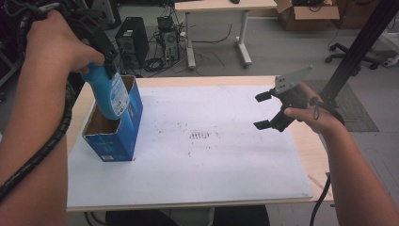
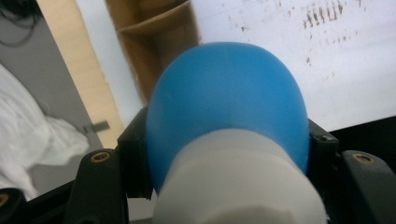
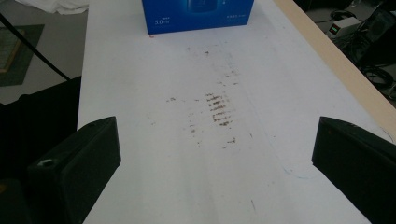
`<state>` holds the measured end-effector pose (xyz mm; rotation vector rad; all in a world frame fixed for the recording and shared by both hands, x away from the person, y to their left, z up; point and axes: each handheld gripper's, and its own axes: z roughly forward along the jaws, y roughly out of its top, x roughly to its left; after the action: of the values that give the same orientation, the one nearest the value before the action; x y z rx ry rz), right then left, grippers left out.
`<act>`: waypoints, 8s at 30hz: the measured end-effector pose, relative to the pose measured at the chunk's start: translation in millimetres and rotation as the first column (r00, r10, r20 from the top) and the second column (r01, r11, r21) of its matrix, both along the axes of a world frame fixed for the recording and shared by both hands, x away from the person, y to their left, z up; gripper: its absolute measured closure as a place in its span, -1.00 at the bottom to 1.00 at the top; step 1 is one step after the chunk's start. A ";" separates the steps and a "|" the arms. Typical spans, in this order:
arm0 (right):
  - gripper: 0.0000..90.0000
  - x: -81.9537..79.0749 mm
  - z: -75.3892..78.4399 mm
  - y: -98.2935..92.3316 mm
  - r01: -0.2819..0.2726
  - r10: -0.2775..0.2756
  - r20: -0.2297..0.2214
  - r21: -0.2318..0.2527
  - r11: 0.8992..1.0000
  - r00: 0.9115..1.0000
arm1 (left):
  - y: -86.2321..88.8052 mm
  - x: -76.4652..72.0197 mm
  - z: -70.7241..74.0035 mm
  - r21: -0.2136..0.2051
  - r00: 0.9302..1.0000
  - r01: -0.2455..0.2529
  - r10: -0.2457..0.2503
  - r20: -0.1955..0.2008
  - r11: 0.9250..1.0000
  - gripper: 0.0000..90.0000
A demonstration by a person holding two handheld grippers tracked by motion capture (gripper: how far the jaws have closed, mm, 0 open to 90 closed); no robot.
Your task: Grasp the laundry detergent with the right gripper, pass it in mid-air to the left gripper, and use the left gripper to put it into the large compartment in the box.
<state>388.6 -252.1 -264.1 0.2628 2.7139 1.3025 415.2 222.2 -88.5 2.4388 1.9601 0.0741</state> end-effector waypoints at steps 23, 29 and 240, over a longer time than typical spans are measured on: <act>-0.97 -1.6 18.0 4.6 -0.044 0.044 -0.001 -0.213 0.976 0.999 | 48.1 11.0 -21.2 -0.048 0.980 -0.197 0.197 -0.016 0.979 -0.16; -0.95 -1.5 23.8 11.1 -0.060 0.057 -0.017 -0.311 0.949 0.998 | 50.0 13.3 -36.4 -0.046 0.981 -0.194 0.193 -0.026 0.980 -0.16; -0.94 -18.4 27.4 5.0 -0.140 0.078 -0.153 -0.451 0.882 0.985 | -149.8 -27.7 -119.5 -0.034 0.383 0.923 -0.924 -0.026 0.383 -1.00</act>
<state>370.3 -247.1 -236.7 0.1488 3.0814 0.6360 387.5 72.5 -208.1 3.1075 0.2755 -0.0117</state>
